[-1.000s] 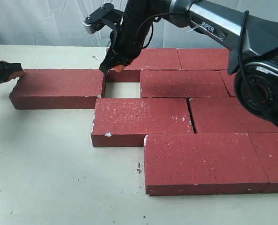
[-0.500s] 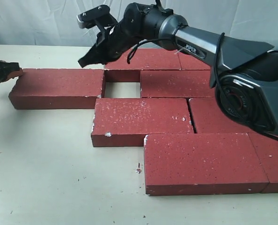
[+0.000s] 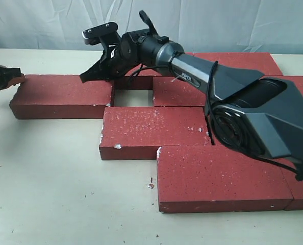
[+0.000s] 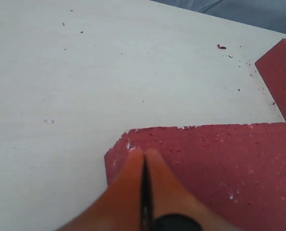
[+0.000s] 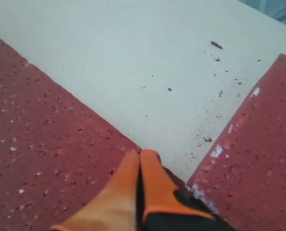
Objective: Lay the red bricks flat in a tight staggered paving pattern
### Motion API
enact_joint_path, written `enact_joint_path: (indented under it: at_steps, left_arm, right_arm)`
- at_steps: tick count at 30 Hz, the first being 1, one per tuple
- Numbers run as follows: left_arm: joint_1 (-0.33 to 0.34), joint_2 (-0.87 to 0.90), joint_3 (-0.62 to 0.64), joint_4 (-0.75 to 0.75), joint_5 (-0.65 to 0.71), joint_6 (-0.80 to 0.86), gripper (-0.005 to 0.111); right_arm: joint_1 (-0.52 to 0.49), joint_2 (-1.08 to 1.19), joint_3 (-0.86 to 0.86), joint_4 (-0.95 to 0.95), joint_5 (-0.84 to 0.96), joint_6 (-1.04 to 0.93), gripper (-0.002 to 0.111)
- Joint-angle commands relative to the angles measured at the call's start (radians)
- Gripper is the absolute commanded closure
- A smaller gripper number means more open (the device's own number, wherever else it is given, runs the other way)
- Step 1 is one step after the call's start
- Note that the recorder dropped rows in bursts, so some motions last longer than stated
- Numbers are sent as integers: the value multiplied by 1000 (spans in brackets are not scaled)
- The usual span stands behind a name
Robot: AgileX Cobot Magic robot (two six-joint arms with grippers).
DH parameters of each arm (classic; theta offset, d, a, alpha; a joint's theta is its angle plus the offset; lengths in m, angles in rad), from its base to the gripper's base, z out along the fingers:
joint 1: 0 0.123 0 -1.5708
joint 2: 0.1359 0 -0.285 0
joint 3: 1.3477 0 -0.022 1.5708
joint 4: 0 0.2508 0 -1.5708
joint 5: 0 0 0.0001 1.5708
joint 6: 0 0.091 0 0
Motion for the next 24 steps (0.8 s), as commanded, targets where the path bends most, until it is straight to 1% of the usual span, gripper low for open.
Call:
enact_joint_path:
  at_steps: [1,6,10,16,20,23,24]
  left_arm:
    - [-6,7,3,8,44,0,107]
    - [3,7,3,22,31,0,107]
    - [23,7,3,28,17,0,107]
    - [28,7,3,33,15,0,107]
    - [28,7,3,35,8,0,107]
    - [33,5,3,100,-15,-55,107]
    - [38,0,3,133,-15,-80,107]
  right_arm:
    - [17,12,-12,-68,1,63,109]
    - [28,1,-12,-72,79,63,109]
    - [34,-19,-12,-76,136,61,109]
    - [35,-38,-12,-119,101,63,109]
    - [30,-67,-12,-141,114,66,109]
    - [28,-112,-12,-144,192,54,109]
    - [28,-136,-12,-153,254,16,109]
